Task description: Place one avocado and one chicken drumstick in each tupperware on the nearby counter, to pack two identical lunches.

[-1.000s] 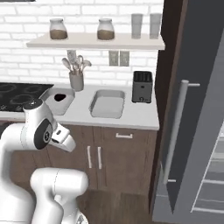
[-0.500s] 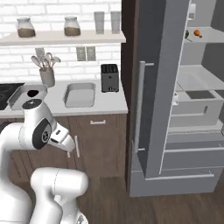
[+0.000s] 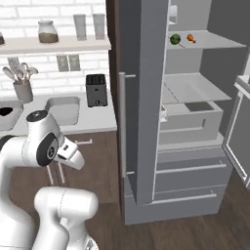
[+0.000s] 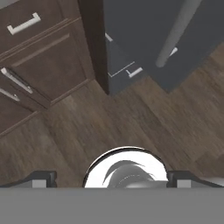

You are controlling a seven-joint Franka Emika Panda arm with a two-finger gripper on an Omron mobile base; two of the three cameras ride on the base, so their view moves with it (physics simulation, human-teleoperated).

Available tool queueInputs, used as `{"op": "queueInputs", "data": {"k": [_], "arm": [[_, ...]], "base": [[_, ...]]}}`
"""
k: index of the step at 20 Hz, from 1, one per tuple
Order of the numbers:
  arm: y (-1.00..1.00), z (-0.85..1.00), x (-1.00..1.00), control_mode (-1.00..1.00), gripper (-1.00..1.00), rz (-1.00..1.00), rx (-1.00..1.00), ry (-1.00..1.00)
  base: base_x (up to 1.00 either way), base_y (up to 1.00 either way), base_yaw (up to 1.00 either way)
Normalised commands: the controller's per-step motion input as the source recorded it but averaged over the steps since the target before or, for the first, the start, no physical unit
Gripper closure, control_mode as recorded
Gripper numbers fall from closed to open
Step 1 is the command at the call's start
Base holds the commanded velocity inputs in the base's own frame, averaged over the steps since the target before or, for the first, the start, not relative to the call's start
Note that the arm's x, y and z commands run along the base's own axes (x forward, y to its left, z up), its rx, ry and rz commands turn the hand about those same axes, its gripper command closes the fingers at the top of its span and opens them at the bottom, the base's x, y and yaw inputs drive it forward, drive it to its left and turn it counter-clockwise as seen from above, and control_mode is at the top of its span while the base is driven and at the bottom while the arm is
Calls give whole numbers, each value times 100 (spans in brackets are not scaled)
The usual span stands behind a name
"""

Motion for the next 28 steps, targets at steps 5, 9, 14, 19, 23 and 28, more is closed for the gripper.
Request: {"op": "queueInputs", "data": {"k": [5, 9, 14, 19, 23, 28], "arm": [[0, 0, 0, 100, -100, 0, 0, 0], [0, 0, 0, 100, -100, 0, 0, 0], [0, 0, 0, 100, -100, 0, 0, 0], [0, 0, 0, 100, -100, 0, 0, 0], [0, 0, 0, 100, -100, 0, 0, 0], [0, 0, 0, 100, -100, 0, 0, 0]], "base": [[-6, -34, 0], [-31, -100, 0], [8, -100, 0], [-28, -100, -10], [-16, -100, -55], [-3, -96, -70]]}}
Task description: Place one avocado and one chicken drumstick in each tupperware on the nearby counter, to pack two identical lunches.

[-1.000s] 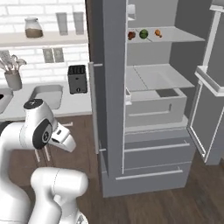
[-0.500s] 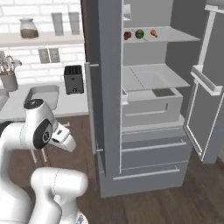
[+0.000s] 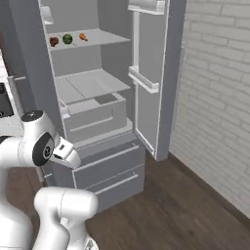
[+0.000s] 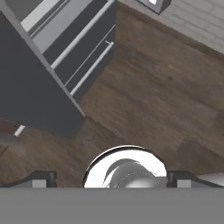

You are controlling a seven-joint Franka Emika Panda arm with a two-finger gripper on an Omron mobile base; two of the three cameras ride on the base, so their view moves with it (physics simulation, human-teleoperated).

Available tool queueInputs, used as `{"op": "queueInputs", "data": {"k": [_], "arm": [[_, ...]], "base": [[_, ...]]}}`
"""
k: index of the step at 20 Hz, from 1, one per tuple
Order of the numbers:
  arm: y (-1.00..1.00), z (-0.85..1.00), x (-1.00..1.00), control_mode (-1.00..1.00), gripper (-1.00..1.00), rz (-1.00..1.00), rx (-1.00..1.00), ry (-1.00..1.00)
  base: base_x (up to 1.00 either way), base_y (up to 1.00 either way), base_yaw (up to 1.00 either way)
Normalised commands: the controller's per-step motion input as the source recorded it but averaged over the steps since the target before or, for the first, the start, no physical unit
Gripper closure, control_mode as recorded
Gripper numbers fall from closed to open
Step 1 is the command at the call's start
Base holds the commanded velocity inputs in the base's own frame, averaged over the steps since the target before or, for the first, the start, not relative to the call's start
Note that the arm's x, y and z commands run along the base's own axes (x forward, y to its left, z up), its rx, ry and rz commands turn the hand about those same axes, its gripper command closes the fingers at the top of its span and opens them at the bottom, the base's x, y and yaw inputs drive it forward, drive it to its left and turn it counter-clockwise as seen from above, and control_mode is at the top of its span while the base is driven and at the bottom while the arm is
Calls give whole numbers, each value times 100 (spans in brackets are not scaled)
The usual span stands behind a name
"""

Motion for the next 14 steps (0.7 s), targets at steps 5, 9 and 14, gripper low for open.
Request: {"op": "queueInputs", "data": {"k": [5, 9, 14], "arm": [[0, 0, 0, 100, -100, 0, 0, 0], [0, 0, 0, 100, -100, 0, 0, 0], [0, 0, 0, 100, -100, 0, 0, 0]], "base": [[47, -100, -32], [97, -88, 14], [38, -37, 41]]}}
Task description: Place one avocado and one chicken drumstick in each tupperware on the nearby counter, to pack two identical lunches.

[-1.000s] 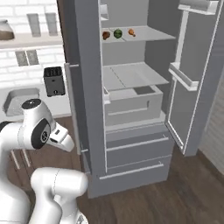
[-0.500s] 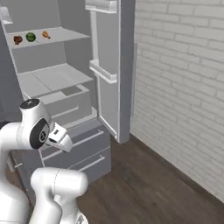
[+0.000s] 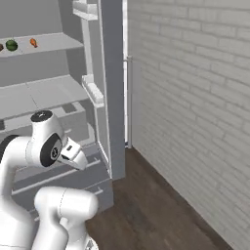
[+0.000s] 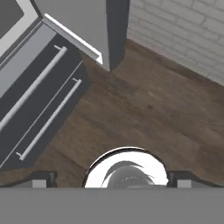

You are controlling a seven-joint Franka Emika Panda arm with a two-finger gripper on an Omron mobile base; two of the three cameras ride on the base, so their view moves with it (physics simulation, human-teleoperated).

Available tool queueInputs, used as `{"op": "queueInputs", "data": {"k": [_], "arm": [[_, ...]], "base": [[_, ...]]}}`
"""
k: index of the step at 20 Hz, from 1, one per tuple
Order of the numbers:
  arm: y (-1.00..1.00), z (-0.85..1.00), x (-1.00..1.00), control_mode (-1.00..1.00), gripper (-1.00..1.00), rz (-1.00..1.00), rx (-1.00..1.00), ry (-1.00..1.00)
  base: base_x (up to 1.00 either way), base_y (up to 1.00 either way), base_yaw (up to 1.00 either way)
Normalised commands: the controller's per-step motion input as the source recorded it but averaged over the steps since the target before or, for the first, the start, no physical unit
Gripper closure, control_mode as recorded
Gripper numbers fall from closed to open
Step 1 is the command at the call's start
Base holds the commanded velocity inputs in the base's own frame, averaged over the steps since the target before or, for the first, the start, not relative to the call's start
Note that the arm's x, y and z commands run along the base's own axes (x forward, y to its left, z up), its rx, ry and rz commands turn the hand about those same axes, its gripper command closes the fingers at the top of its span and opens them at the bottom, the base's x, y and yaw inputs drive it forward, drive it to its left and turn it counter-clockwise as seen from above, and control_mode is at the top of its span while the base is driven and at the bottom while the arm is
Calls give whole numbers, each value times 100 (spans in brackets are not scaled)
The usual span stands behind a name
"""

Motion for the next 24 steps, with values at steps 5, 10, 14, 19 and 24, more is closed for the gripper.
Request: {"op": "queueInputs", "data": {"k": [5, 10, 14, 19, 24], "arm": [[0, 0, 0, 100, -100, 0, 0, 0], [0, 0, 0, 100, -100, 0, 0, 0], [0, 0, 0, 100, -100, 0, 0, 0], [0, 0, 0, 100, -100, 0, 0, 0], [0, 0, 0, 100, -100, 0, 0, 0]], "base": [[-15, 2, 68], [49, -14, 38], [80, -28, 8], [74, -1, 9], [57, 29, 18]]}}
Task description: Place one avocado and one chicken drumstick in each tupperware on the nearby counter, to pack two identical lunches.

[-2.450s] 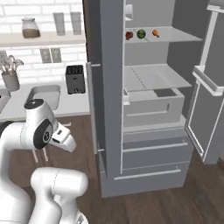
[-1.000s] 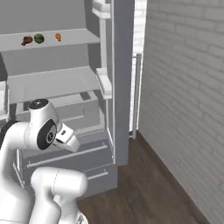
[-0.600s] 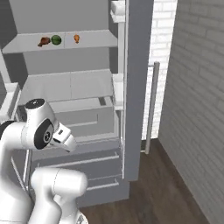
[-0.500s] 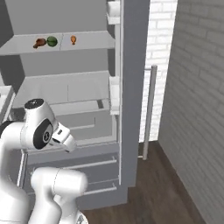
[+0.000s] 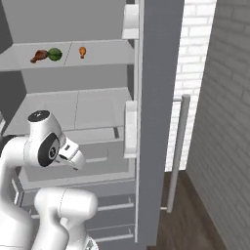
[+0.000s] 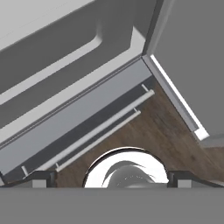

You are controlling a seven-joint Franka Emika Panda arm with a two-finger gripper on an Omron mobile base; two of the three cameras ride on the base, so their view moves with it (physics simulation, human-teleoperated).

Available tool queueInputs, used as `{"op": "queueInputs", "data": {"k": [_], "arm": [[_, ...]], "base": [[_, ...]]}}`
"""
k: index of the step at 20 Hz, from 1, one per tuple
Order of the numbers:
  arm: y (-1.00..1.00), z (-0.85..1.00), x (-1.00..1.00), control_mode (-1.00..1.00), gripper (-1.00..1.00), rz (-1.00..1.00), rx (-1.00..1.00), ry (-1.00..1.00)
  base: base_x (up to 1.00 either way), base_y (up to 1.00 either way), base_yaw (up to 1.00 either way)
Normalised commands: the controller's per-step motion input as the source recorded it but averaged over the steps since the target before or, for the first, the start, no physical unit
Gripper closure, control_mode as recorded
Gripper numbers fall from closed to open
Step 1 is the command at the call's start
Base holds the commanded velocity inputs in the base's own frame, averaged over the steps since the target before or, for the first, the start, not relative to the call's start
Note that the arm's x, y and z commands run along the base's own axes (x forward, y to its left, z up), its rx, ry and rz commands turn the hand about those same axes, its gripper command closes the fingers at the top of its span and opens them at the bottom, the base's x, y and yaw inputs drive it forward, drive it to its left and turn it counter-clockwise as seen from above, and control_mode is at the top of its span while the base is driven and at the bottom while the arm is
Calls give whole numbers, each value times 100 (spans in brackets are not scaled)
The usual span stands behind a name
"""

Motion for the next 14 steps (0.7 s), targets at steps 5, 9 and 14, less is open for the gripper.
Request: {"op": "queueInputs", "data": {"k": [5, 9, 14], "arm": [[0, 0, 0, 100, -100, 0, 0, 0], [0, 0, 0, 100, -100, 0, 0, 0], [0, 0, 0, 100, -100, 0, 0, 0]], "base": [[79, 12, 14], [92, 19, 16], [-20, 25, 27]]}}
